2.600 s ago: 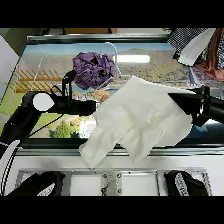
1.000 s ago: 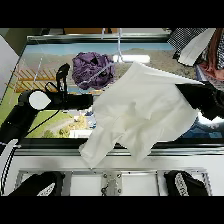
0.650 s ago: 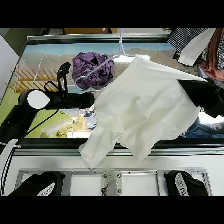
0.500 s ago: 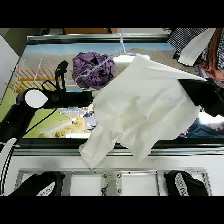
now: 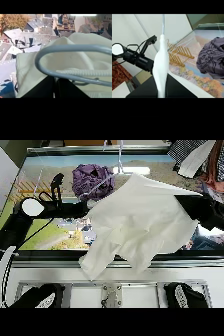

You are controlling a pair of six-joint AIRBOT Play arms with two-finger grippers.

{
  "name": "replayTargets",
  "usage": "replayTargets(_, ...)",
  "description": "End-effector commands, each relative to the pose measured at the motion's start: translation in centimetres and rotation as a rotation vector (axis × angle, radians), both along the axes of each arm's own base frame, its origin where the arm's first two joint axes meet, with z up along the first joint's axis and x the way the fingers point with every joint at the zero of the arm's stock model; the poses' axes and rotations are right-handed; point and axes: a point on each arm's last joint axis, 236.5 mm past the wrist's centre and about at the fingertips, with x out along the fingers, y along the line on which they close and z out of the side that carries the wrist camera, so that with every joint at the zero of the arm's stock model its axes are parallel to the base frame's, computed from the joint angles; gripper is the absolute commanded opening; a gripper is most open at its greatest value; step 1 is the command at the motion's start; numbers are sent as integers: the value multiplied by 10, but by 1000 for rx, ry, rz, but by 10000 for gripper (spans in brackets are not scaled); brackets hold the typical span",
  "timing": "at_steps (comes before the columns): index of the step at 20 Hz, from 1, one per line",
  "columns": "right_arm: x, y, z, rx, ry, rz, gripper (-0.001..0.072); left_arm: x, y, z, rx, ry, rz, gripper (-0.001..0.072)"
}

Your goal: Fold the clothes and pants, and hang the long-sleeved shirts on hangers.

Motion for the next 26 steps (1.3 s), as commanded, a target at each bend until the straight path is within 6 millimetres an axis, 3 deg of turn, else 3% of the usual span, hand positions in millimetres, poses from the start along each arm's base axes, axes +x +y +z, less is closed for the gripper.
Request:
replayTargets(1,-9,0,28,103,-46,21,11,10,17,-1,69,-17,5,22)
replayTargets(5,-9,1,27,94,-46,19,11,21,46,14,134,-43,37,22)
replayTargets(13,-9,1,26,90,-45,18,11,24,78,3,262,-36,62,22)
replayTargets(18,-9,2,21,72,-35,20,11,38,103,29,373,-108,93,22)
replayTargets(22,-10,2,21,76,-27,24,11,41,113,24,438,-45,72,22)
replayTargets(26,-9,4,8,34,10,28,11,64,126,42,433,-80,118,22)
